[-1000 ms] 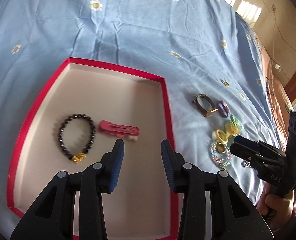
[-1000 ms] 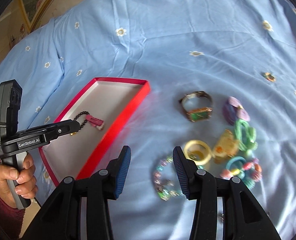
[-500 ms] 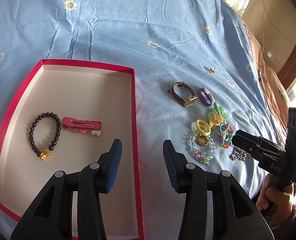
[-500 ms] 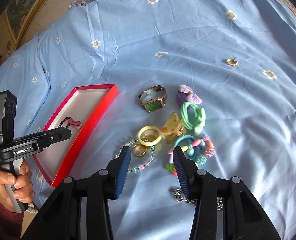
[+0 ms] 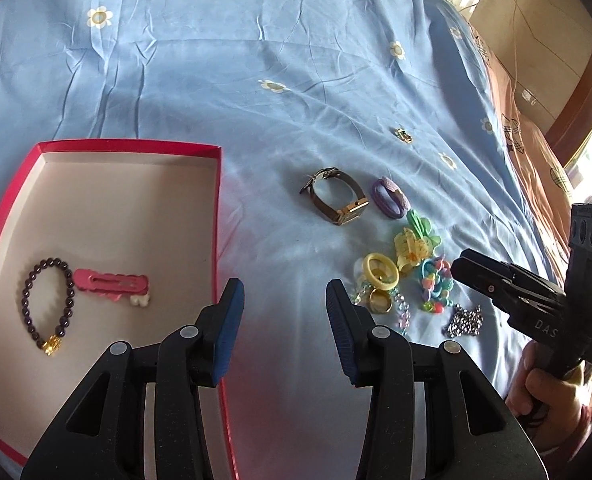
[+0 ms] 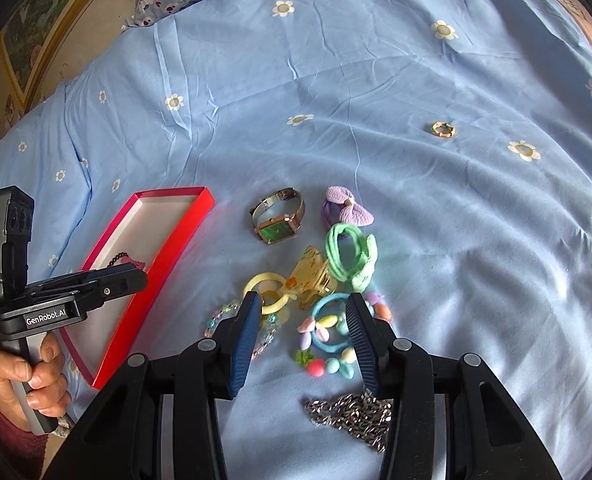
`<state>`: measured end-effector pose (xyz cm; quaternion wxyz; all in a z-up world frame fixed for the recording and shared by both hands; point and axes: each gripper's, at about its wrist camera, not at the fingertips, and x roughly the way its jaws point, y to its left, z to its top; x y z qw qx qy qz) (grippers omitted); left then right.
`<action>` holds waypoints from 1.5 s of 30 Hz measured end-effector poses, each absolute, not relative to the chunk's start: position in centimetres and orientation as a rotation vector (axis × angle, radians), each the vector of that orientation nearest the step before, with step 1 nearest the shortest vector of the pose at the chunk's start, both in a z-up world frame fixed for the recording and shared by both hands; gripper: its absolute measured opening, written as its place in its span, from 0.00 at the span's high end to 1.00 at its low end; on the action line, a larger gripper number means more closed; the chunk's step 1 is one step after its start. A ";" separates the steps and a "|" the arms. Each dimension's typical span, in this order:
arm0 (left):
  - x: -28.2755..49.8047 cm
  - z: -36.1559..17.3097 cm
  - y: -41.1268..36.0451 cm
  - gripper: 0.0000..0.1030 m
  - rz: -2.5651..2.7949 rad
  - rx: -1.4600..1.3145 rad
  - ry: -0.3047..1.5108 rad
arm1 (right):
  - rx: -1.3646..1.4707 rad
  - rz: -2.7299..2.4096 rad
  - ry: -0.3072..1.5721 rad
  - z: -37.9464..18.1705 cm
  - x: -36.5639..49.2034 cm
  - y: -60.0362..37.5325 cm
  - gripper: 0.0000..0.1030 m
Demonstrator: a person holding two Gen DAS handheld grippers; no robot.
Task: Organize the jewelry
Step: 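Grasp the gold watch with the left tool while the right tool grasps the purple bow tie, then carry the watch and purple bow tie into the box lid and release both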
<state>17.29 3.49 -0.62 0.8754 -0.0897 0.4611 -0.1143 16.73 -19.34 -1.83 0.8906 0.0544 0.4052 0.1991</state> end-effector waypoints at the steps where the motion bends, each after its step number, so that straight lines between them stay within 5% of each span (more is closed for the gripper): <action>1: 17.6 -0.6 3.4 0.60 -0.240 -0.188 0.963 | 0.114 0.412 0.838 -1.7 16.9 -19.4 0.56; 24: 29.4 -3.8 -1.0 0.62 -0.273 -0.163 1.081 | 0.033 0.362 0.895 -3.3 26.5 -18.9 0.66; 30: 29.6 -5.0 -1.9 0.90 -0.303 -0.140 1.090 | 0.024 0.364 0.929 -4.7 27.5 -18.5 0.83; 33: 29.6 -5.0 -1.8 0.96 -0.312 -0.155 1.083 | 0.026 0.361 0.915 -4.5 27.2 -18.5 0.87; 45: 25.2 -1.9 0.7 0.97 -0.310 -0.178 0.996 | 0.098 0.402 0.837 -1.5 24.7 -18.3 0.88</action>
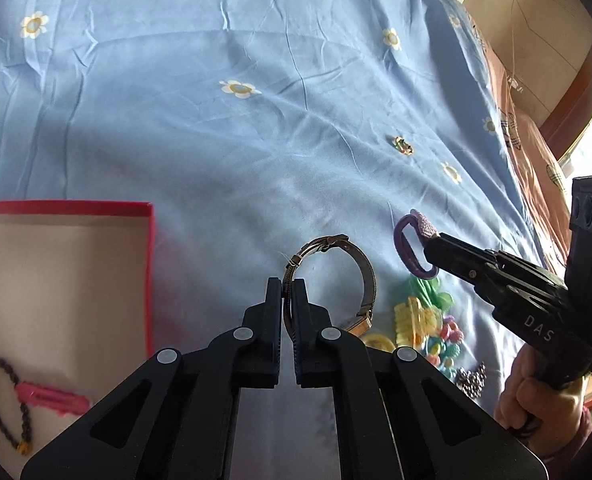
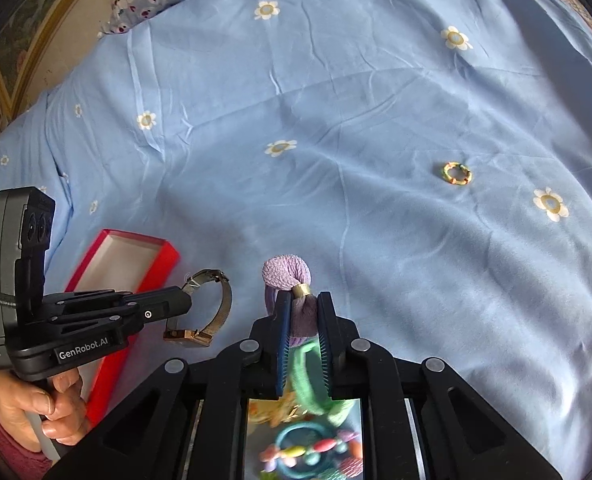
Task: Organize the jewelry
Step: 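Carry the watch and purple bow tie into the box lid and release both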
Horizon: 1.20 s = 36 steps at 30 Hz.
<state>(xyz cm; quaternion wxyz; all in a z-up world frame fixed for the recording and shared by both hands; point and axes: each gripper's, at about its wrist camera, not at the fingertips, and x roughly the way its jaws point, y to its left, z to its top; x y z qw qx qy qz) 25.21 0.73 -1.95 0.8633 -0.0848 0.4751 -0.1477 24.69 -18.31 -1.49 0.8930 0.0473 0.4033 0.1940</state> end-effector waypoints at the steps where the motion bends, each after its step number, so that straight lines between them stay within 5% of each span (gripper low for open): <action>1: 24.6 -1.7 1.2 0.97 -0.306 -0.183 0.989 | 0.097 0.410 0.835 -1.3 24.4 -18.1 0.88; 36: 10.2 -2.0 19.2 0.97 0.054 -0.372 0.919 | 0.007 0.761 0.896 -2.1 16.2 -1.1 0.88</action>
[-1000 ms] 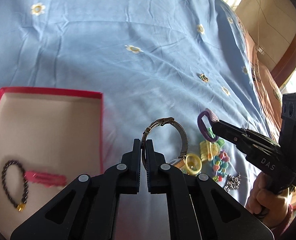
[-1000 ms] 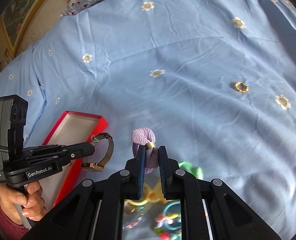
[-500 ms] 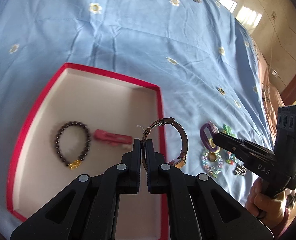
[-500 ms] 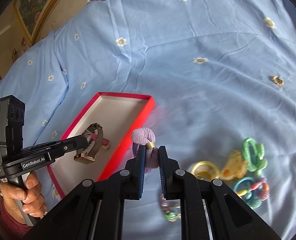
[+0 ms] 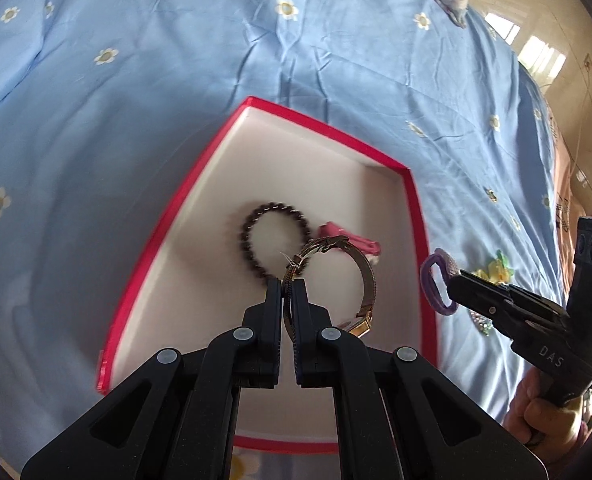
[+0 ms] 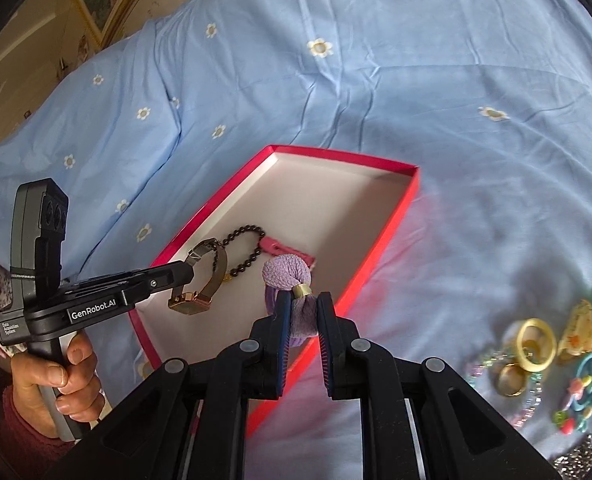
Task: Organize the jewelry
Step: 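Carry the watch and purple bow tie into the box lid and release both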
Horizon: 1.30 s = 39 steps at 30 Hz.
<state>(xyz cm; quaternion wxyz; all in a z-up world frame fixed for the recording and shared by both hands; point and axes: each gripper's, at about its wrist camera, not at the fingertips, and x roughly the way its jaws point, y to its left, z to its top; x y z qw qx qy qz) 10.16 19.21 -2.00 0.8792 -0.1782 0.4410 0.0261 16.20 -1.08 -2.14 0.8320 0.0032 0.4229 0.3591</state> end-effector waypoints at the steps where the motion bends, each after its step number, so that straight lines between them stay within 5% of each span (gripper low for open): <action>1: 10.0 -2.2 19.7 0.97 0.065 -0.377 0.923 | 0.001 0.768 0.900 -2.3 16.2 -0.6 0.88; 27: 12.0 -4.8 22.8 0.95 0.126 -0.421 0.993 | -0.110 0.759 0.985 -5.4 18.0 4.3 0.83; 39: 11.6 -3.9 22.8 0.81 0.139 -0.439 0.974 | -0.077 0.773 0.976 -4.7 17.6 3.8 0.71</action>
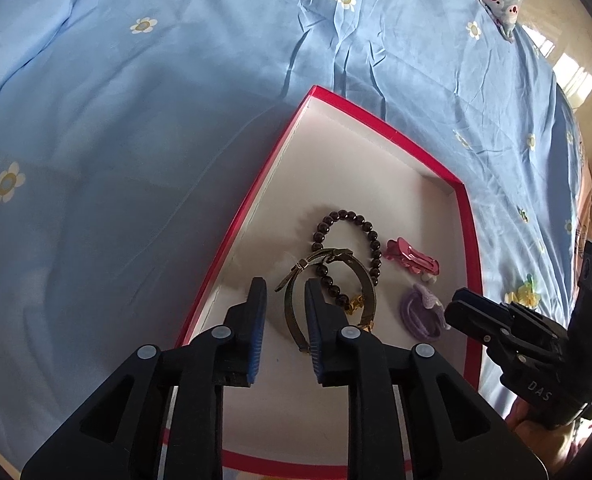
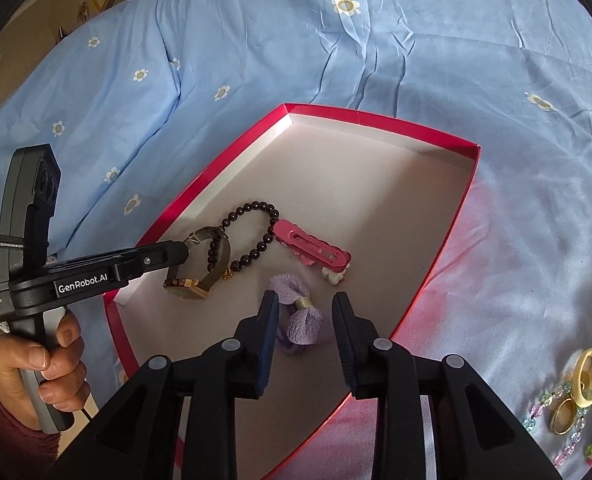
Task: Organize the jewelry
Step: 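Carry the watch and purple bow tie into the box lid and release both, then move both tools back to the pile and grasp the yellow ring with the left tool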
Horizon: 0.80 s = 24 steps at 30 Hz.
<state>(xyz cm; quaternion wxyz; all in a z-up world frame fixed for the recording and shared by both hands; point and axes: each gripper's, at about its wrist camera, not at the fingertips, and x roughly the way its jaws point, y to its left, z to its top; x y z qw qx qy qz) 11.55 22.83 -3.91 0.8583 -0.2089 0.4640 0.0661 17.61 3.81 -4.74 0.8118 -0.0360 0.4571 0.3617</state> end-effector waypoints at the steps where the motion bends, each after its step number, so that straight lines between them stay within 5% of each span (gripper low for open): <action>1: 11.4 -3.7 22.8 0.78 0.140 -0.442 0.970 | -0.070 0.773 0.970 -4.5 17.5 3.6 0.71; 24: 10.6 -0.7 14.4 0.71 -0.048 -0.392 0.941 | 0.090 0.628 0.874 -1.3 14.0 -8.0 0.66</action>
